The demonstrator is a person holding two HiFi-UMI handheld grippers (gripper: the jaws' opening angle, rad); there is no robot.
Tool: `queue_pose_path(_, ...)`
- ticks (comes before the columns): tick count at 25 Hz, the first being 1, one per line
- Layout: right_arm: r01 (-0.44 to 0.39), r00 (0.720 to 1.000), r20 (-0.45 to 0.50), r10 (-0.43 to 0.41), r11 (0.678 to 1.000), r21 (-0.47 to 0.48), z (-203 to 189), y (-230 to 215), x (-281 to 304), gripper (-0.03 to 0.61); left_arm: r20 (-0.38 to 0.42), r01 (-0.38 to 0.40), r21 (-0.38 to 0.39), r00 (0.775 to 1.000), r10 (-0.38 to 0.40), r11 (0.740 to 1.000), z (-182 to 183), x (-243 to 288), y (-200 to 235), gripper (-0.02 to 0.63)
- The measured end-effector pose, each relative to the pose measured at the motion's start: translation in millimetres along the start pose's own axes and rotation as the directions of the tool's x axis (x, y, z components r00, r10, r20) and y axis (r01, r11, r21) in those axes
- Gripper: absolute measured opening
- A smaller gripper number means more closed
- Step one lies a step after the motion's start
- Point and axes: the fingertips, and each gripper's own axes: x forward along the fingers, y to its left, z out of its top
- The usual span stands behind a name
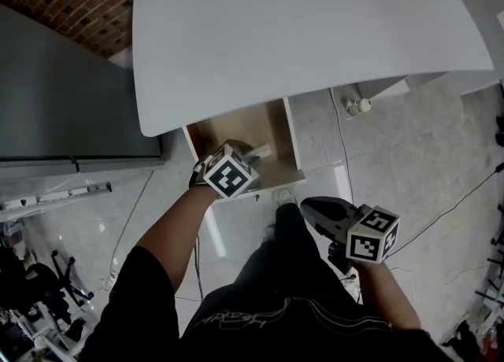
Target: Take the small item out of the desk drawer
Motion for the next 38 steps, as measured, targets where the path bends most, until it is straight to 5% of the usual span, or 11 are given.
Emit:
queue_pose_path(6,0.009,1.0,0.026,-0.007,0.997,-0.079,15,51,-14,0.057,0.137,0.007,-0.062,0.991,0.002,0.998,16,-91,-39,0.126)
queue_pose_path(10,0.02,0.998,0.054,-0.013,0.992,-0.128,23,83,-27,0.057,0.254,0.066,-0.179,0.967,-0.019,0.982,23,-147,-67,0.124)
queue_pose_path(21,0.045,0.993,0.119,-0.015,0.964,-0.261,30,175,-65,0.057,0.573,0.156,-0.292,0.818,0.042,0.944,42,-306,-150,0.126)
queue_pose_path(31,0.074,0.953,0.301,0.048,0.921,-0.383,57,269,-107,0.057,0.678,0.131,-0.257,0.731,0.082,0.957,41,-386,-217,0.126)
queue_pose_path(38,0.085,0.947,0.314,0.065,0.893,-0.442,56,305,-116,0.057,0.745,0.146,-0.222,0.663,0.072,0.964,50,-428,-243,0.126)
